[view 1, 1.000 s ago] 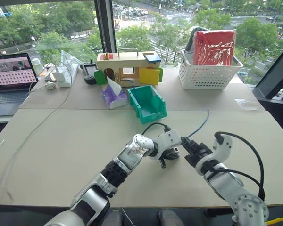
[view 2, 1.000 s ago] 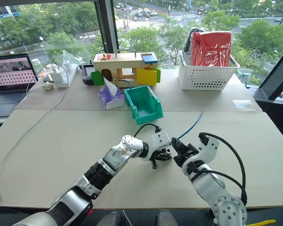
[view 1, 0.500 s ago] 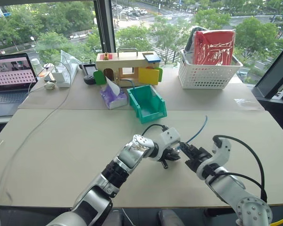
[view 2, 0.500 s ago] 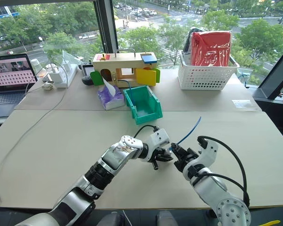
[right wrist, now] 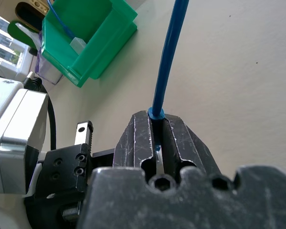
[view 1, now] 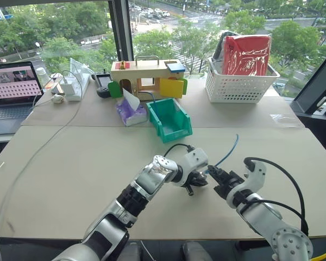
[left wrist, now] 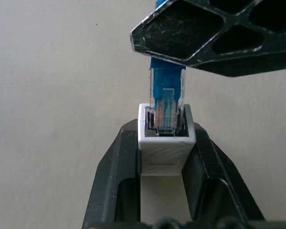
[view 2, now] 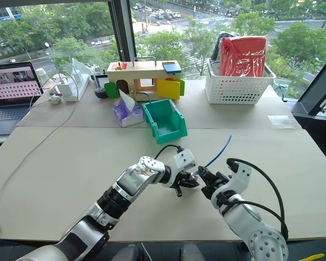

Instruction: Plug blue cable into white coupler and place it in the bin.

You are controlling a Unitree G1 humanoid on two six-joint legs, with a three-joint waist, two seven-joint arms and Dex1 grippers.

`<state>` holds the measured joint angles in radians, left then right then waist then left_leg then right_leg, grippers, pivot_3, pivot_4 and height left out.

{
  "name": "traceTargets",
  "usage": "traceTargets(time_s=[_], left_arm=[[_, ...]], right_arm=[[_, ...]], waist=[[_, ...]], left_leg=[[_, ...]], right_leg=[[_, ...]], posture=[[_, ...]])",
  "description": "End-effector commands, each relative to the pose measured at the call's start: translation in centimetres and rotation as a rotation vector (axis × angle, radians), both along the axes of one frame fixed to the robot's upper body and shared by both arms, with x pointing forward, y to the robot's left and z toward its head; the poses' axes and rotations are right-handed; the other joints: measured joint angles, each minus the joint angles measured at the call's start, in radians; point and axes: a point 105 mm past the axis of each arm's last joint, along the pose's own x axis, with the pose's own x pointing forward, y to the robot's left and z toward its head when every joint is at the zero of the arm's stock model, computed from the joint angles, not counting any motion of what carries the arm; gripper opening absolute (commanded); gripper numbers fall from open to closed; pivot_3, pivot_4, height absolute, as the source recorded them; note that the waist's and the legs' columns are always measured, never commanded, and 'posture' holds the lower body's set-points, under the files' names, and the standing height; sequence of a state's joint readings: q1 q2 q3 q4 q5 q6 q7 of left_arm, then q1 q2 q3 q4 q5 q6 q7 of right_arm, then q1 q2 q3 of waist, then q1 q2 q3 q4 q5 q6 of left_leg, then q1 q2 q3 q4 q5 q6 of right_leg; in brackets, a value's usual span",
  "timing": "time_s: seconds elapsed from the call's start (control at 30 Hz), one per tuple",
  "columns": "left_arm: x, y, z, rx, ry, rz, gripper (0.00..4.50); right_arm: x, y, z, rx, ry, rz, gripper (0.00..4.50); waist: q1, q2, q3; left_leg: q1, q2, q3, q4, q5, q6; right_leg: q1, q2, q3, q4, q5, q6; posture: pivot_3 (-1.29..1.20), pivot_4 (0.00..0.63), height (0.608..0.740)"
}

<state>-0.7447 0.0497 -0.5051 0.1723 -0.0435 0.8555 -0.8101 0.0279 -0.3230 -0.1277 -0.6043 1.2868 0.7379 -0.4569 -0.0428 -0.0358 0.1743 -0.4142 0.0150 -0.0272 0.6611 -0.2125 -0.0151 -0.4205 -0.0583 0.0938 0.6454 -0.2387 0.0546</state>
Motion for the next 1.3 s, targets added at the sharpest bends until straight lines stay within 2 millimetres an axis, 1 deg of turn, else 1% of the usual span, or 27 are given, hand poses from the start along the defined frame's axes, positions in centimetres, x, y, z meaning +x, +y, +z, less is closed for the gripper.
traceTargets(time_s=[0.03,0.17,0.27,0.37,0.47,0.53,0.7,0.8,0.93,1.1,1.3], left_arm=[[-0.3,-0.3,-0.4,0.032,0.052,0.007,0.67],[-0.4,-1.0,-0.2,0.033,0.081,0.019,0.67],[-0.5,-1.4,0.3,0.005,0.103,0.02,0.67],[-0.1,-2.0,1.0,-0.044,0.13,0.055,0.67],[0.2,-2.7,1.9,-0.101,0.175,0.083,0.67],[0.3,-2.9,2.1,-0.1,0.177,0.079,0.67],[0.7,-3.1,2.7,-0.107,0.16,0.082,0.67],[0.7,-2.9,2.7,-0.106,0.16,0.084,0.67],[0.6,-2.6,2.2,-0.102,0.166,0.087,0.67],[0.6,-2.5,2.2,-0.1,0.165,0.09,0.67],[0.6,-2.3,2.1,-0.091,0.15,0.087,0.67]], right_arm=[[-0.5,1.2,0.0,-0.143,-0.016,0.102,0.0],[-0.7,1.4,-0.3,-0.197,-0.014,0.124,0.0],[-0.8,1.5,-0.5,-0.229,-0.01,0.132,0.0],[-0.9,1.6,-0.7,-0.247,-0.003,0.146,0.0],[-1.1,2.1,-0.9,-0.243,0.004,0.201,0.0],[-1.3,2.3,-1.2,-0.241,0.019,0.233,0.0],[-1.7,2.3,-2.3,-0.199,0.083,0.239,0.0],[-2.1,2.1,-3.6,-0.201,0.141,0.271,0.0],[-2.2,1.2,-5.3,-0.246,0.196,0.303,0.0],[-2.5,1.9,-5.3,-0.238,0.192,0.35,0.0],[-2.9,1.9,-5.9,-0.264,0.218,0.375,0.0]], waist=[[0.001,0.0,-0.001],[0.002,0.0,-0.004],[0.004,0.0,-0.005],[0.007,0.0,-0.006],[0.014,0.0,-0.006],[0.019,0.0,-0.006],[0.024,0.0,-0.006],[0.025,0.0,-0.006],[0.025,0.0,-0.006],[0.024,0.0,-0.006],[0.024,0.0,-0.007]], left_leg=[[0.0,0.0,0.0,0.0,0.0,0.0],[0.0,0.0,0.0,0.0,0.0,0.0],[0.0,0.0,0.0,0.0,0.0,0.0],[0.0,0.0,-0.001,0.0,0.0,0.0],[0.0,-0.001,-0.001,0.0,0.0,0.0],[0.0,-0.001,-0.001,0.0,0.0,0.0],[0.0,-0.001,-0.001,0.0,0.0,0.0],[0.0,-0.001,-0.001,0.0,0.0,0.0],[0.001,-0.001,-0.001,0.0,0.0,0.0],[0.009,-0.001,-0.001,0.0,-0.001,0.001],[0.009,-0.001,-0.002,0.0,-0.001,0.001]], right_leg=[[0.0,0.0,0.0,0.0,0.0,0.0],[0.001,0.0,0.0,0.0,0.0,0.0],[0.002,0.0,0.0,-0.001,0.0,0.001],[0.002,0.0,0.0,-0.002,0.0,0.001],[0.003,0.0,0.0,-0.003,0.0,0.001],[0.003,0.0,0.0,-0.003,0.0,0.002],[0.003,0.0,0.0,-0.004,0.0,0.002],[0.003,0.0,0.0,-0.004,0.0,0.002],[0.005,0.0,0.0,-0.004,0.0,0.002],[0.014,0.0,-0.001,-0.008,0.0,0.003],[0.016,0.0,-0.001,-0.012,0.0,0.003]], posture=[[0.0,0.15,0.733],[0.0,0.15,0.733],[0.0,0.15,0.733],[0.0,0.15,0.733],[0.0,0.15,0.733],[0.0,0.15,0.733],[0.0,0.15,0.733],[0.0,0.15,0.733],[0.0,0.15,0.733],[0.0,0.15,0.733],[0.0,0.15,0.733]])
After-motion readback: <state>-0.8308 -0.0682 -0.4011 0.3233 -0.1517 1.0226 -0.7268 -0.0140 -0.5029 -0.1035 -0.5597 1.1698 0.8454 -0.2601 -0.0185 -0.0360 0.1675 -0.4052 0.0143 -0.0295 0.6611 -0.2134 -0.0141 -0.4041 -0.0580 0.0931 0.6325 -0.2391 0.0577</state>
